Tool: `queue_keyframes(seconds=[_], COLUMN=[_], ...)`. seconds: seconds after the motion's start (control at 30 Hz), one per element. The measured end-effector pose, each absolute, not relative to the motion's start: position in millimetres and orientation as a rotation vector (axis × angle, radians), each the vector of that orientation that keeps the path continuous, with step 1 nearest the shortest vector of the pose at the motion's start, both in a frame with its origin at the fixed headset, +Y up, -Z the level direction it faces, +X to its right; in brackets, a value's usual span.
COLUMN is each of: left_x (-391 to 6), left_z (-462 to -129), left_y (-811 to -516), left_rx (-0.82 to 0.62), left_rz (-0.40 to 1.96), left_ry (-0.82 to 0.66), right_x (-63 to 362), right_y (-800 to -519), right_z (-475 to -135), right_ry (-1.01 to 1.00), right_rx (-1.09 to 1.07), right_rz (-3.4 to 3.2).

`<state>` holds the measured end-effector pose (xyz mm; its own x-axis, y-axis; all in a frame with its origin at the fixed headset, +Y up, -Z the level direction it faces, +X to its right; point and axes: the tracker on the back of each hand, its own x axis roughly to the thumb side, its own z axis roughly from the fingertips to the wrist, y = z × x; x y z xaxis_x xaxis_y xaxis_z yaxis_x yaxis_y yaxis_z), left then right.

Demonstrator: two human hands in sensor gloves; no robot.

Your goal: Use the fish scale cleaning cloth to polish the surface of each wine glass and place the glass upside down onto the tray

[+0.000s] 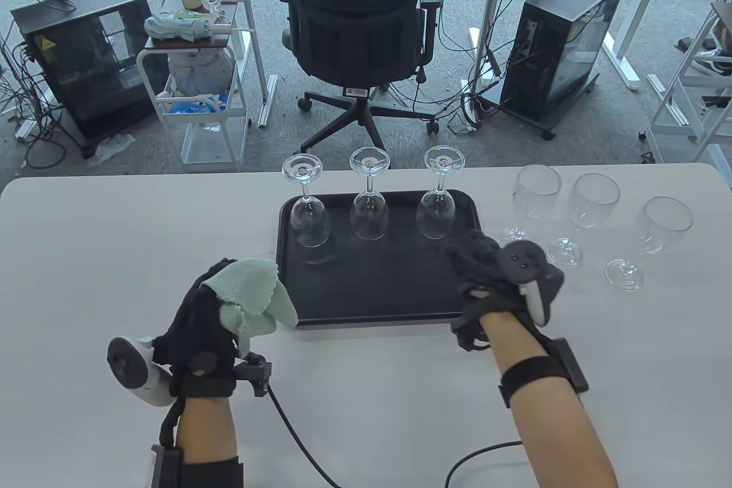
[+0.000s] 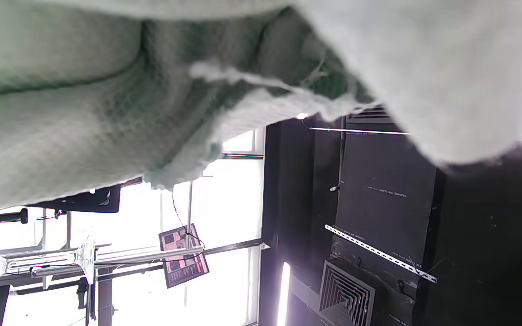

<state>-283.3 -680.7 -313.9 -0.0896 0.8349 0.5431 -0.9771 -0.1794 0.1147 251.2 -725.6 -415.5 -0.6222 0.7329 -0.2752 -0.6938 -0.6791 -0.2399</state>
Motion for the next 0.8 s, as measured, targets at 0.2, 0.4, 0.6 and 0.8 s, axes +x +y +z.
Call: queue_keyframes(seconds=[0.2, 0.4, 0.6, 0.8], left_x=[-279.3, -278.3, -279.5, -277.5], left_z=[-313.9, -316.6, -318.8, -321.0], left_y=[-681.2, -681.3, -679.6, -677.6], left_rx=[0.584, 0.57, 0.56, 0.546], left_rz=[1.661, 1.65, 1.639, 1.609], left_ry=[-0.327, -0.319, -0.324, -0.324], right_x=[351.7, 413.3, 445.9, 463.2], right_y=[-751.7, -765.2, -773.4, -774.7], right_z=[-383.4, -382.8, -407.4, -437.7], right_ry=[-0.171, -0.183, -0.19, -0.176], right_rx=[-0.826, -1.02, -1.043, -1.027], right_rz=[2.124, 1.933, 1.899, 1.833])
